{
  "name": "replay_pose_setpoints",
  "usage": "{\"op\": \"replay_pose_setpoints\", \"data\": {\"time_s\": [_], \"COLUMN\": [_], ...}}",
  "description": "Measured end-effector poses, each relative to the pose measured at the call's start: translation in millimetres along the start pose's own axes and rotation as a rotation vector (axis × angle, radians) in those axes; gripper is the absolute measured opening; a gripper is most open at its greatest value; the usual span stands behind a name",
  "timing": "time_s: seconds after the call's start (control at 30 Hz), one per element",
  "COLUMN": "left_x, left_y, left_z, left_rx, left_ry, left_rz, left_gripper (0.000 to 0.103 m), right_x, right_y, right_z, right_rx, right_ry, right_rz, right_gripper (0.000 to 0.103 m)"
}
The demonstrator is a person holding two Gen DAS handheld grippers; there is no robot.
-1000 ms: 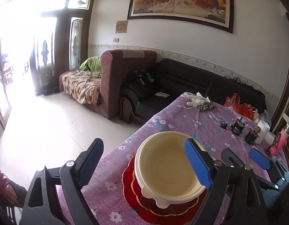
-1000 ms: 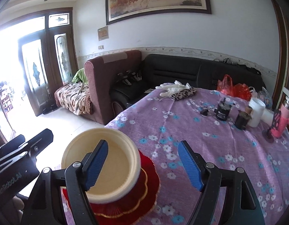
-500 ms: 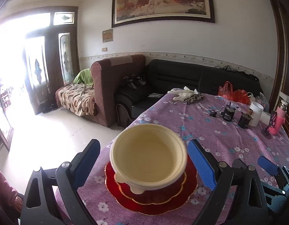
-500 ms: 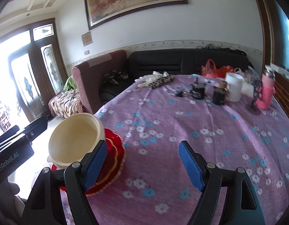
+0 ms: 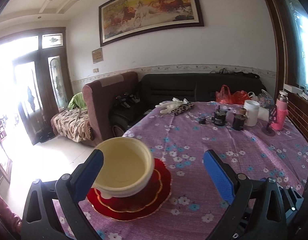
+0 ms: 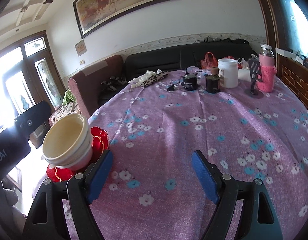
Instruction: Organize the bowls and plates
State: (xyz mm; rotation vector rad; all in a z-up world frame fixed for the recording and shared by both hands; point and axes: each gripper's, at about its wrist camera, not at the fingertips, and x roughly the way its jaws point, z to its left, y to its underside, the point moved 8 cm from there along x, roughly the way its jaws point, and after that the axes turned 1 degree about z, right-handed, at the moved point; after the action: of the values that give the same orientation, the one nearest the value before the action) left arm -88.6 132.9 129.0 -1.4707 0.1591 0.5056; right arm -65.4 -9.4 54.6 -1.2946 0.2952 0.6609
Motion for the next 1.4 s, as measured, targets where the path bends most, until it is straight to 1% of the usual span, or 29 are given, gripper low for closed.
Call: {"op": "replay_pose_setpoints", "data": {"time_s": [0.17,0.3,0.47,0.6,0.8,0.9,0.97,1.03,1.2,1.23,1.3,1.37,1.4], "left_x": [5,9,13,15,10,0,-7,-12,-16,-16,-17,-17,-15], "left_y": [8,16,25,27,26,20,16,13,8,8,10,11,12], "left_z": [-24,-38,-44,-45,-37,-25,-17,-9,5,7,12,14,14], "left_rx": [0.002,0.012,0.006,-0.004,-0.038,-0.072,-0.097,-0.118,-0.157,-0.163,-0.170,-0.162,-0.152], "left_ry": [0.069,0.101,0.124,0.133,0.125,0.089,0.077,0.070,0.066,0.067,0.045,0.047,0.046], "left_rz": [0.049,0.082,0.115,0.117,0.074,0.007,-0.038,-0.066,-0.096,-0.095,-0.095,-0.093,-0.080], "left_gripper": [0.100,0.100,0.100,0.100,0.100,0.100,0.103,0.103,0.103,0.103,0.103,0.103,0.103], "right_x": [-7,-9,-9,-9,-9,-7,-4,-2,-1,-1,-2,-4,-4], "right_y": [3,4,6,10,18,21,22,23,23,23,23,22,21], "right_z": [-15,-25,-34,-37,-31,-25,-21,-18,-10,-8,-5,0,3], "right_rx": [0.012,0.038,0.041,0.038,-0.013,-0.042,-0.055,-0.063,-0.081,-0.083,-0.091,-0.106,-0.115], "right_ry": [0.029,0.041,0.074,0.087,0.121,0.127,0.125,0.123,0.122,0.122,0.123,0.121,0.120], "right_rz": [-0.019,-0.026,-0.030,-0.028,-0.030,-0.028,-0.024,-0.018,-0.020,-0.022,-0.033,-0.042,-0.043], "right_gripper": [0.085,0.086,0.086,0.086,0.086,0.086,0.086,0.086,0.086,0.086,0.086,0.086,0.086]}}
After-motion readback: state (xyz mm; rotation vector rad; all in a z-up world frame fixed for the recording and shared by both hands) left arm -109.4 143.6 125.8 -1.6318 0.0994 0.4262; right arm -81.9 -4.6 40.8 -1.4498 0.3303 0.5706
